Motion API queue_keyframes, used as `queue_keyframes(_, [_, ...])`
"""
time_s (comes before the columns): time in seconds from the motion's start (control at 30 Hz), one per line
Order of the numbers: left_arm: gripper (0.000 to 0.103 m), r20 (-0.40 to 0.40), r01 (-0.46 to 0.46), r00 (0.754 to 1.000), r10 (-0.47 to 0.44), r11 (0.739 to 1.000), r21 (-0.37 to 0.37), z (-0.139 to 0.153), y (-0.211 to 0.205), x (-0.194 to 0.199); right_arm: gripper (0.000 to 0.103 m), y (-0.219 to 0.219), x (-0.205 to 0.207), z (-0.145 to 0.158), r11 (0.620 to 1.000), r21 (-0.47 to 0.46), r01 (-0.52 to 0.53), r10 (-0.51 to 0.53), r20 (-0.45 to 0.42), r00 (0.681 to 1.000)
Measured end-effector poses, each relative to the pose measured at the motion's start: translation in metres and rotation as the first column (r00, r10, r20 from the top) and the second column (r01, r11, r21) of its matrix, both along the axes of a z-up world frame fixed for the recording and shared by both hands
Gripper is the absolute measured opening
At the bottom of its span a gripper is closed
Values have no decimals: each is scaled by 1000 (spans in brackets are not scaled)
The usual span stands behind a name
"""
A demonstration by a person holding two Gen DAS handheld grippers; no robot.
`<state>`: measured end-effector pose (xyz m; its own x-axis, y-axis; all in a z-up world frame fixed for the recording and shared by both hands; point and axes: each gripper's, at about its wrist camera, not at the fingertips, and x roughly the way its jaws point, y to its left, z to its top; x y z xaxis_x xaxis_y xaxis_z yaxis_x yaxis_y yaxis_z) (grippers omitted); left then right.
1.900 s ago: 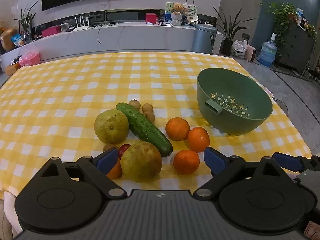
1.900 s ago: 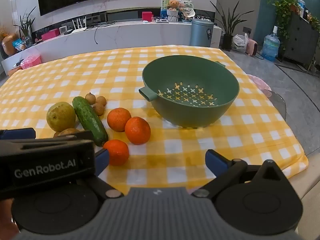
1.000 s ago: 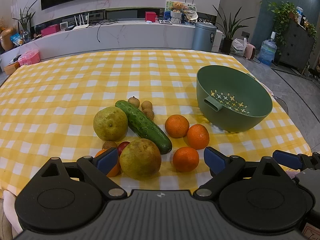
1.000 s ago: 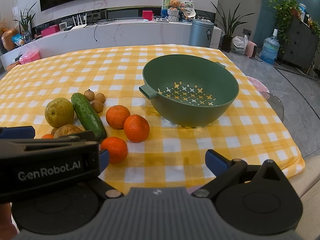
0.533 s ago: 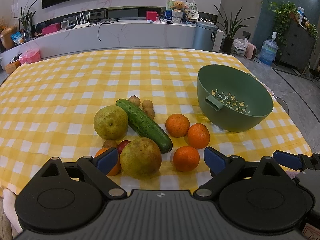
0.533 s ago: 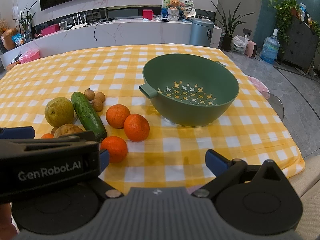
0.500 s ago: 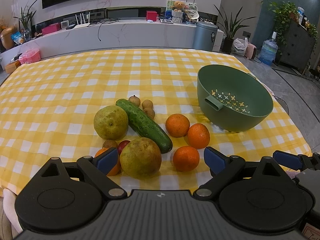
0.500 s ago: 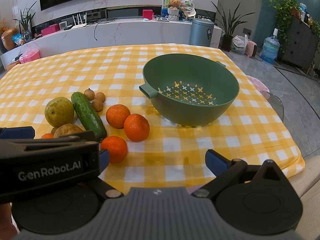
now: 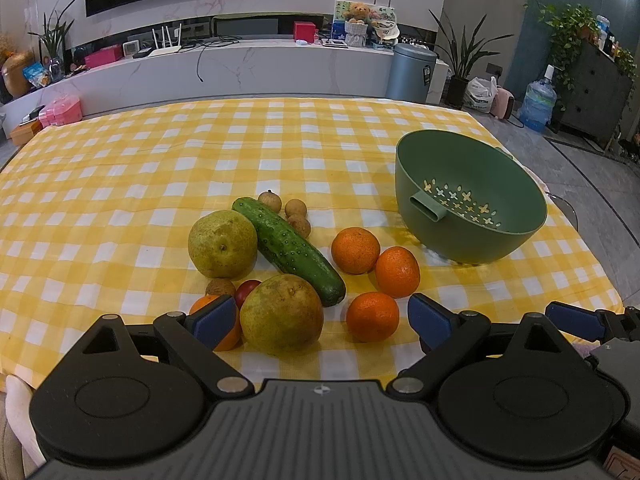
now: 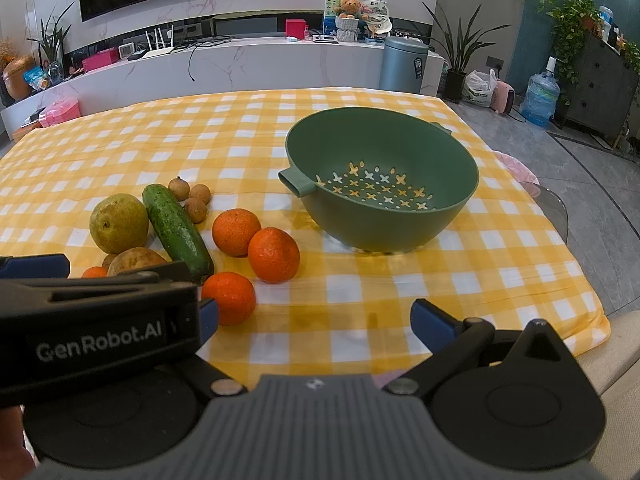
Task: Organize fruits
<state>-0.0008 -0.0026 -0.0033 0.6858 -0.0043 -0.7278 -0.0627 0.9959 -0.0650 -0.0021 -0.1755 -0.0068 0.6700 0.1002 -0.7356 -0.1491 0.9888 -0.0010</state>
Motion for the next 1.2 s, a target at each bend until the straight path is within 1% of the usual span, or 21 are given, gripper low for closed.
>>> queue_keyframes(0.8, [103, -2, -6, 1000, 6, 1000, -8, 0, 3, -1, 98, 0, -1, 0, 1000, 4, -2, 2, -2, 1000])
queue_keyframes(0.93, [103, -6, 2, 1000, -2, 1000, -1, 0, 4, -1, 98, 6, -3, 2, 999, -36, -5, 6, 12, 1000])
queue_keyframes(1.0, [103, -19, 6, 1000, -7, 1000, -20, 0, 6, 0, 98, 9, -3, 3, 998, -55, -10, 11, 16, 1000])
queue_keyframes(1.1, [103, -17, 20, 1000, -21, 999, -45, 1, 10, -1, 98, 11, -4, 7, 997, -75, -7, 8, 4, 1000])
queue_keyframes(1.2, [103, -25, 31, 999, -32, 999, -42, 4, 12, 0, 98, 11, -5, 10, 998, -60, -9, 9, -1, 1000])
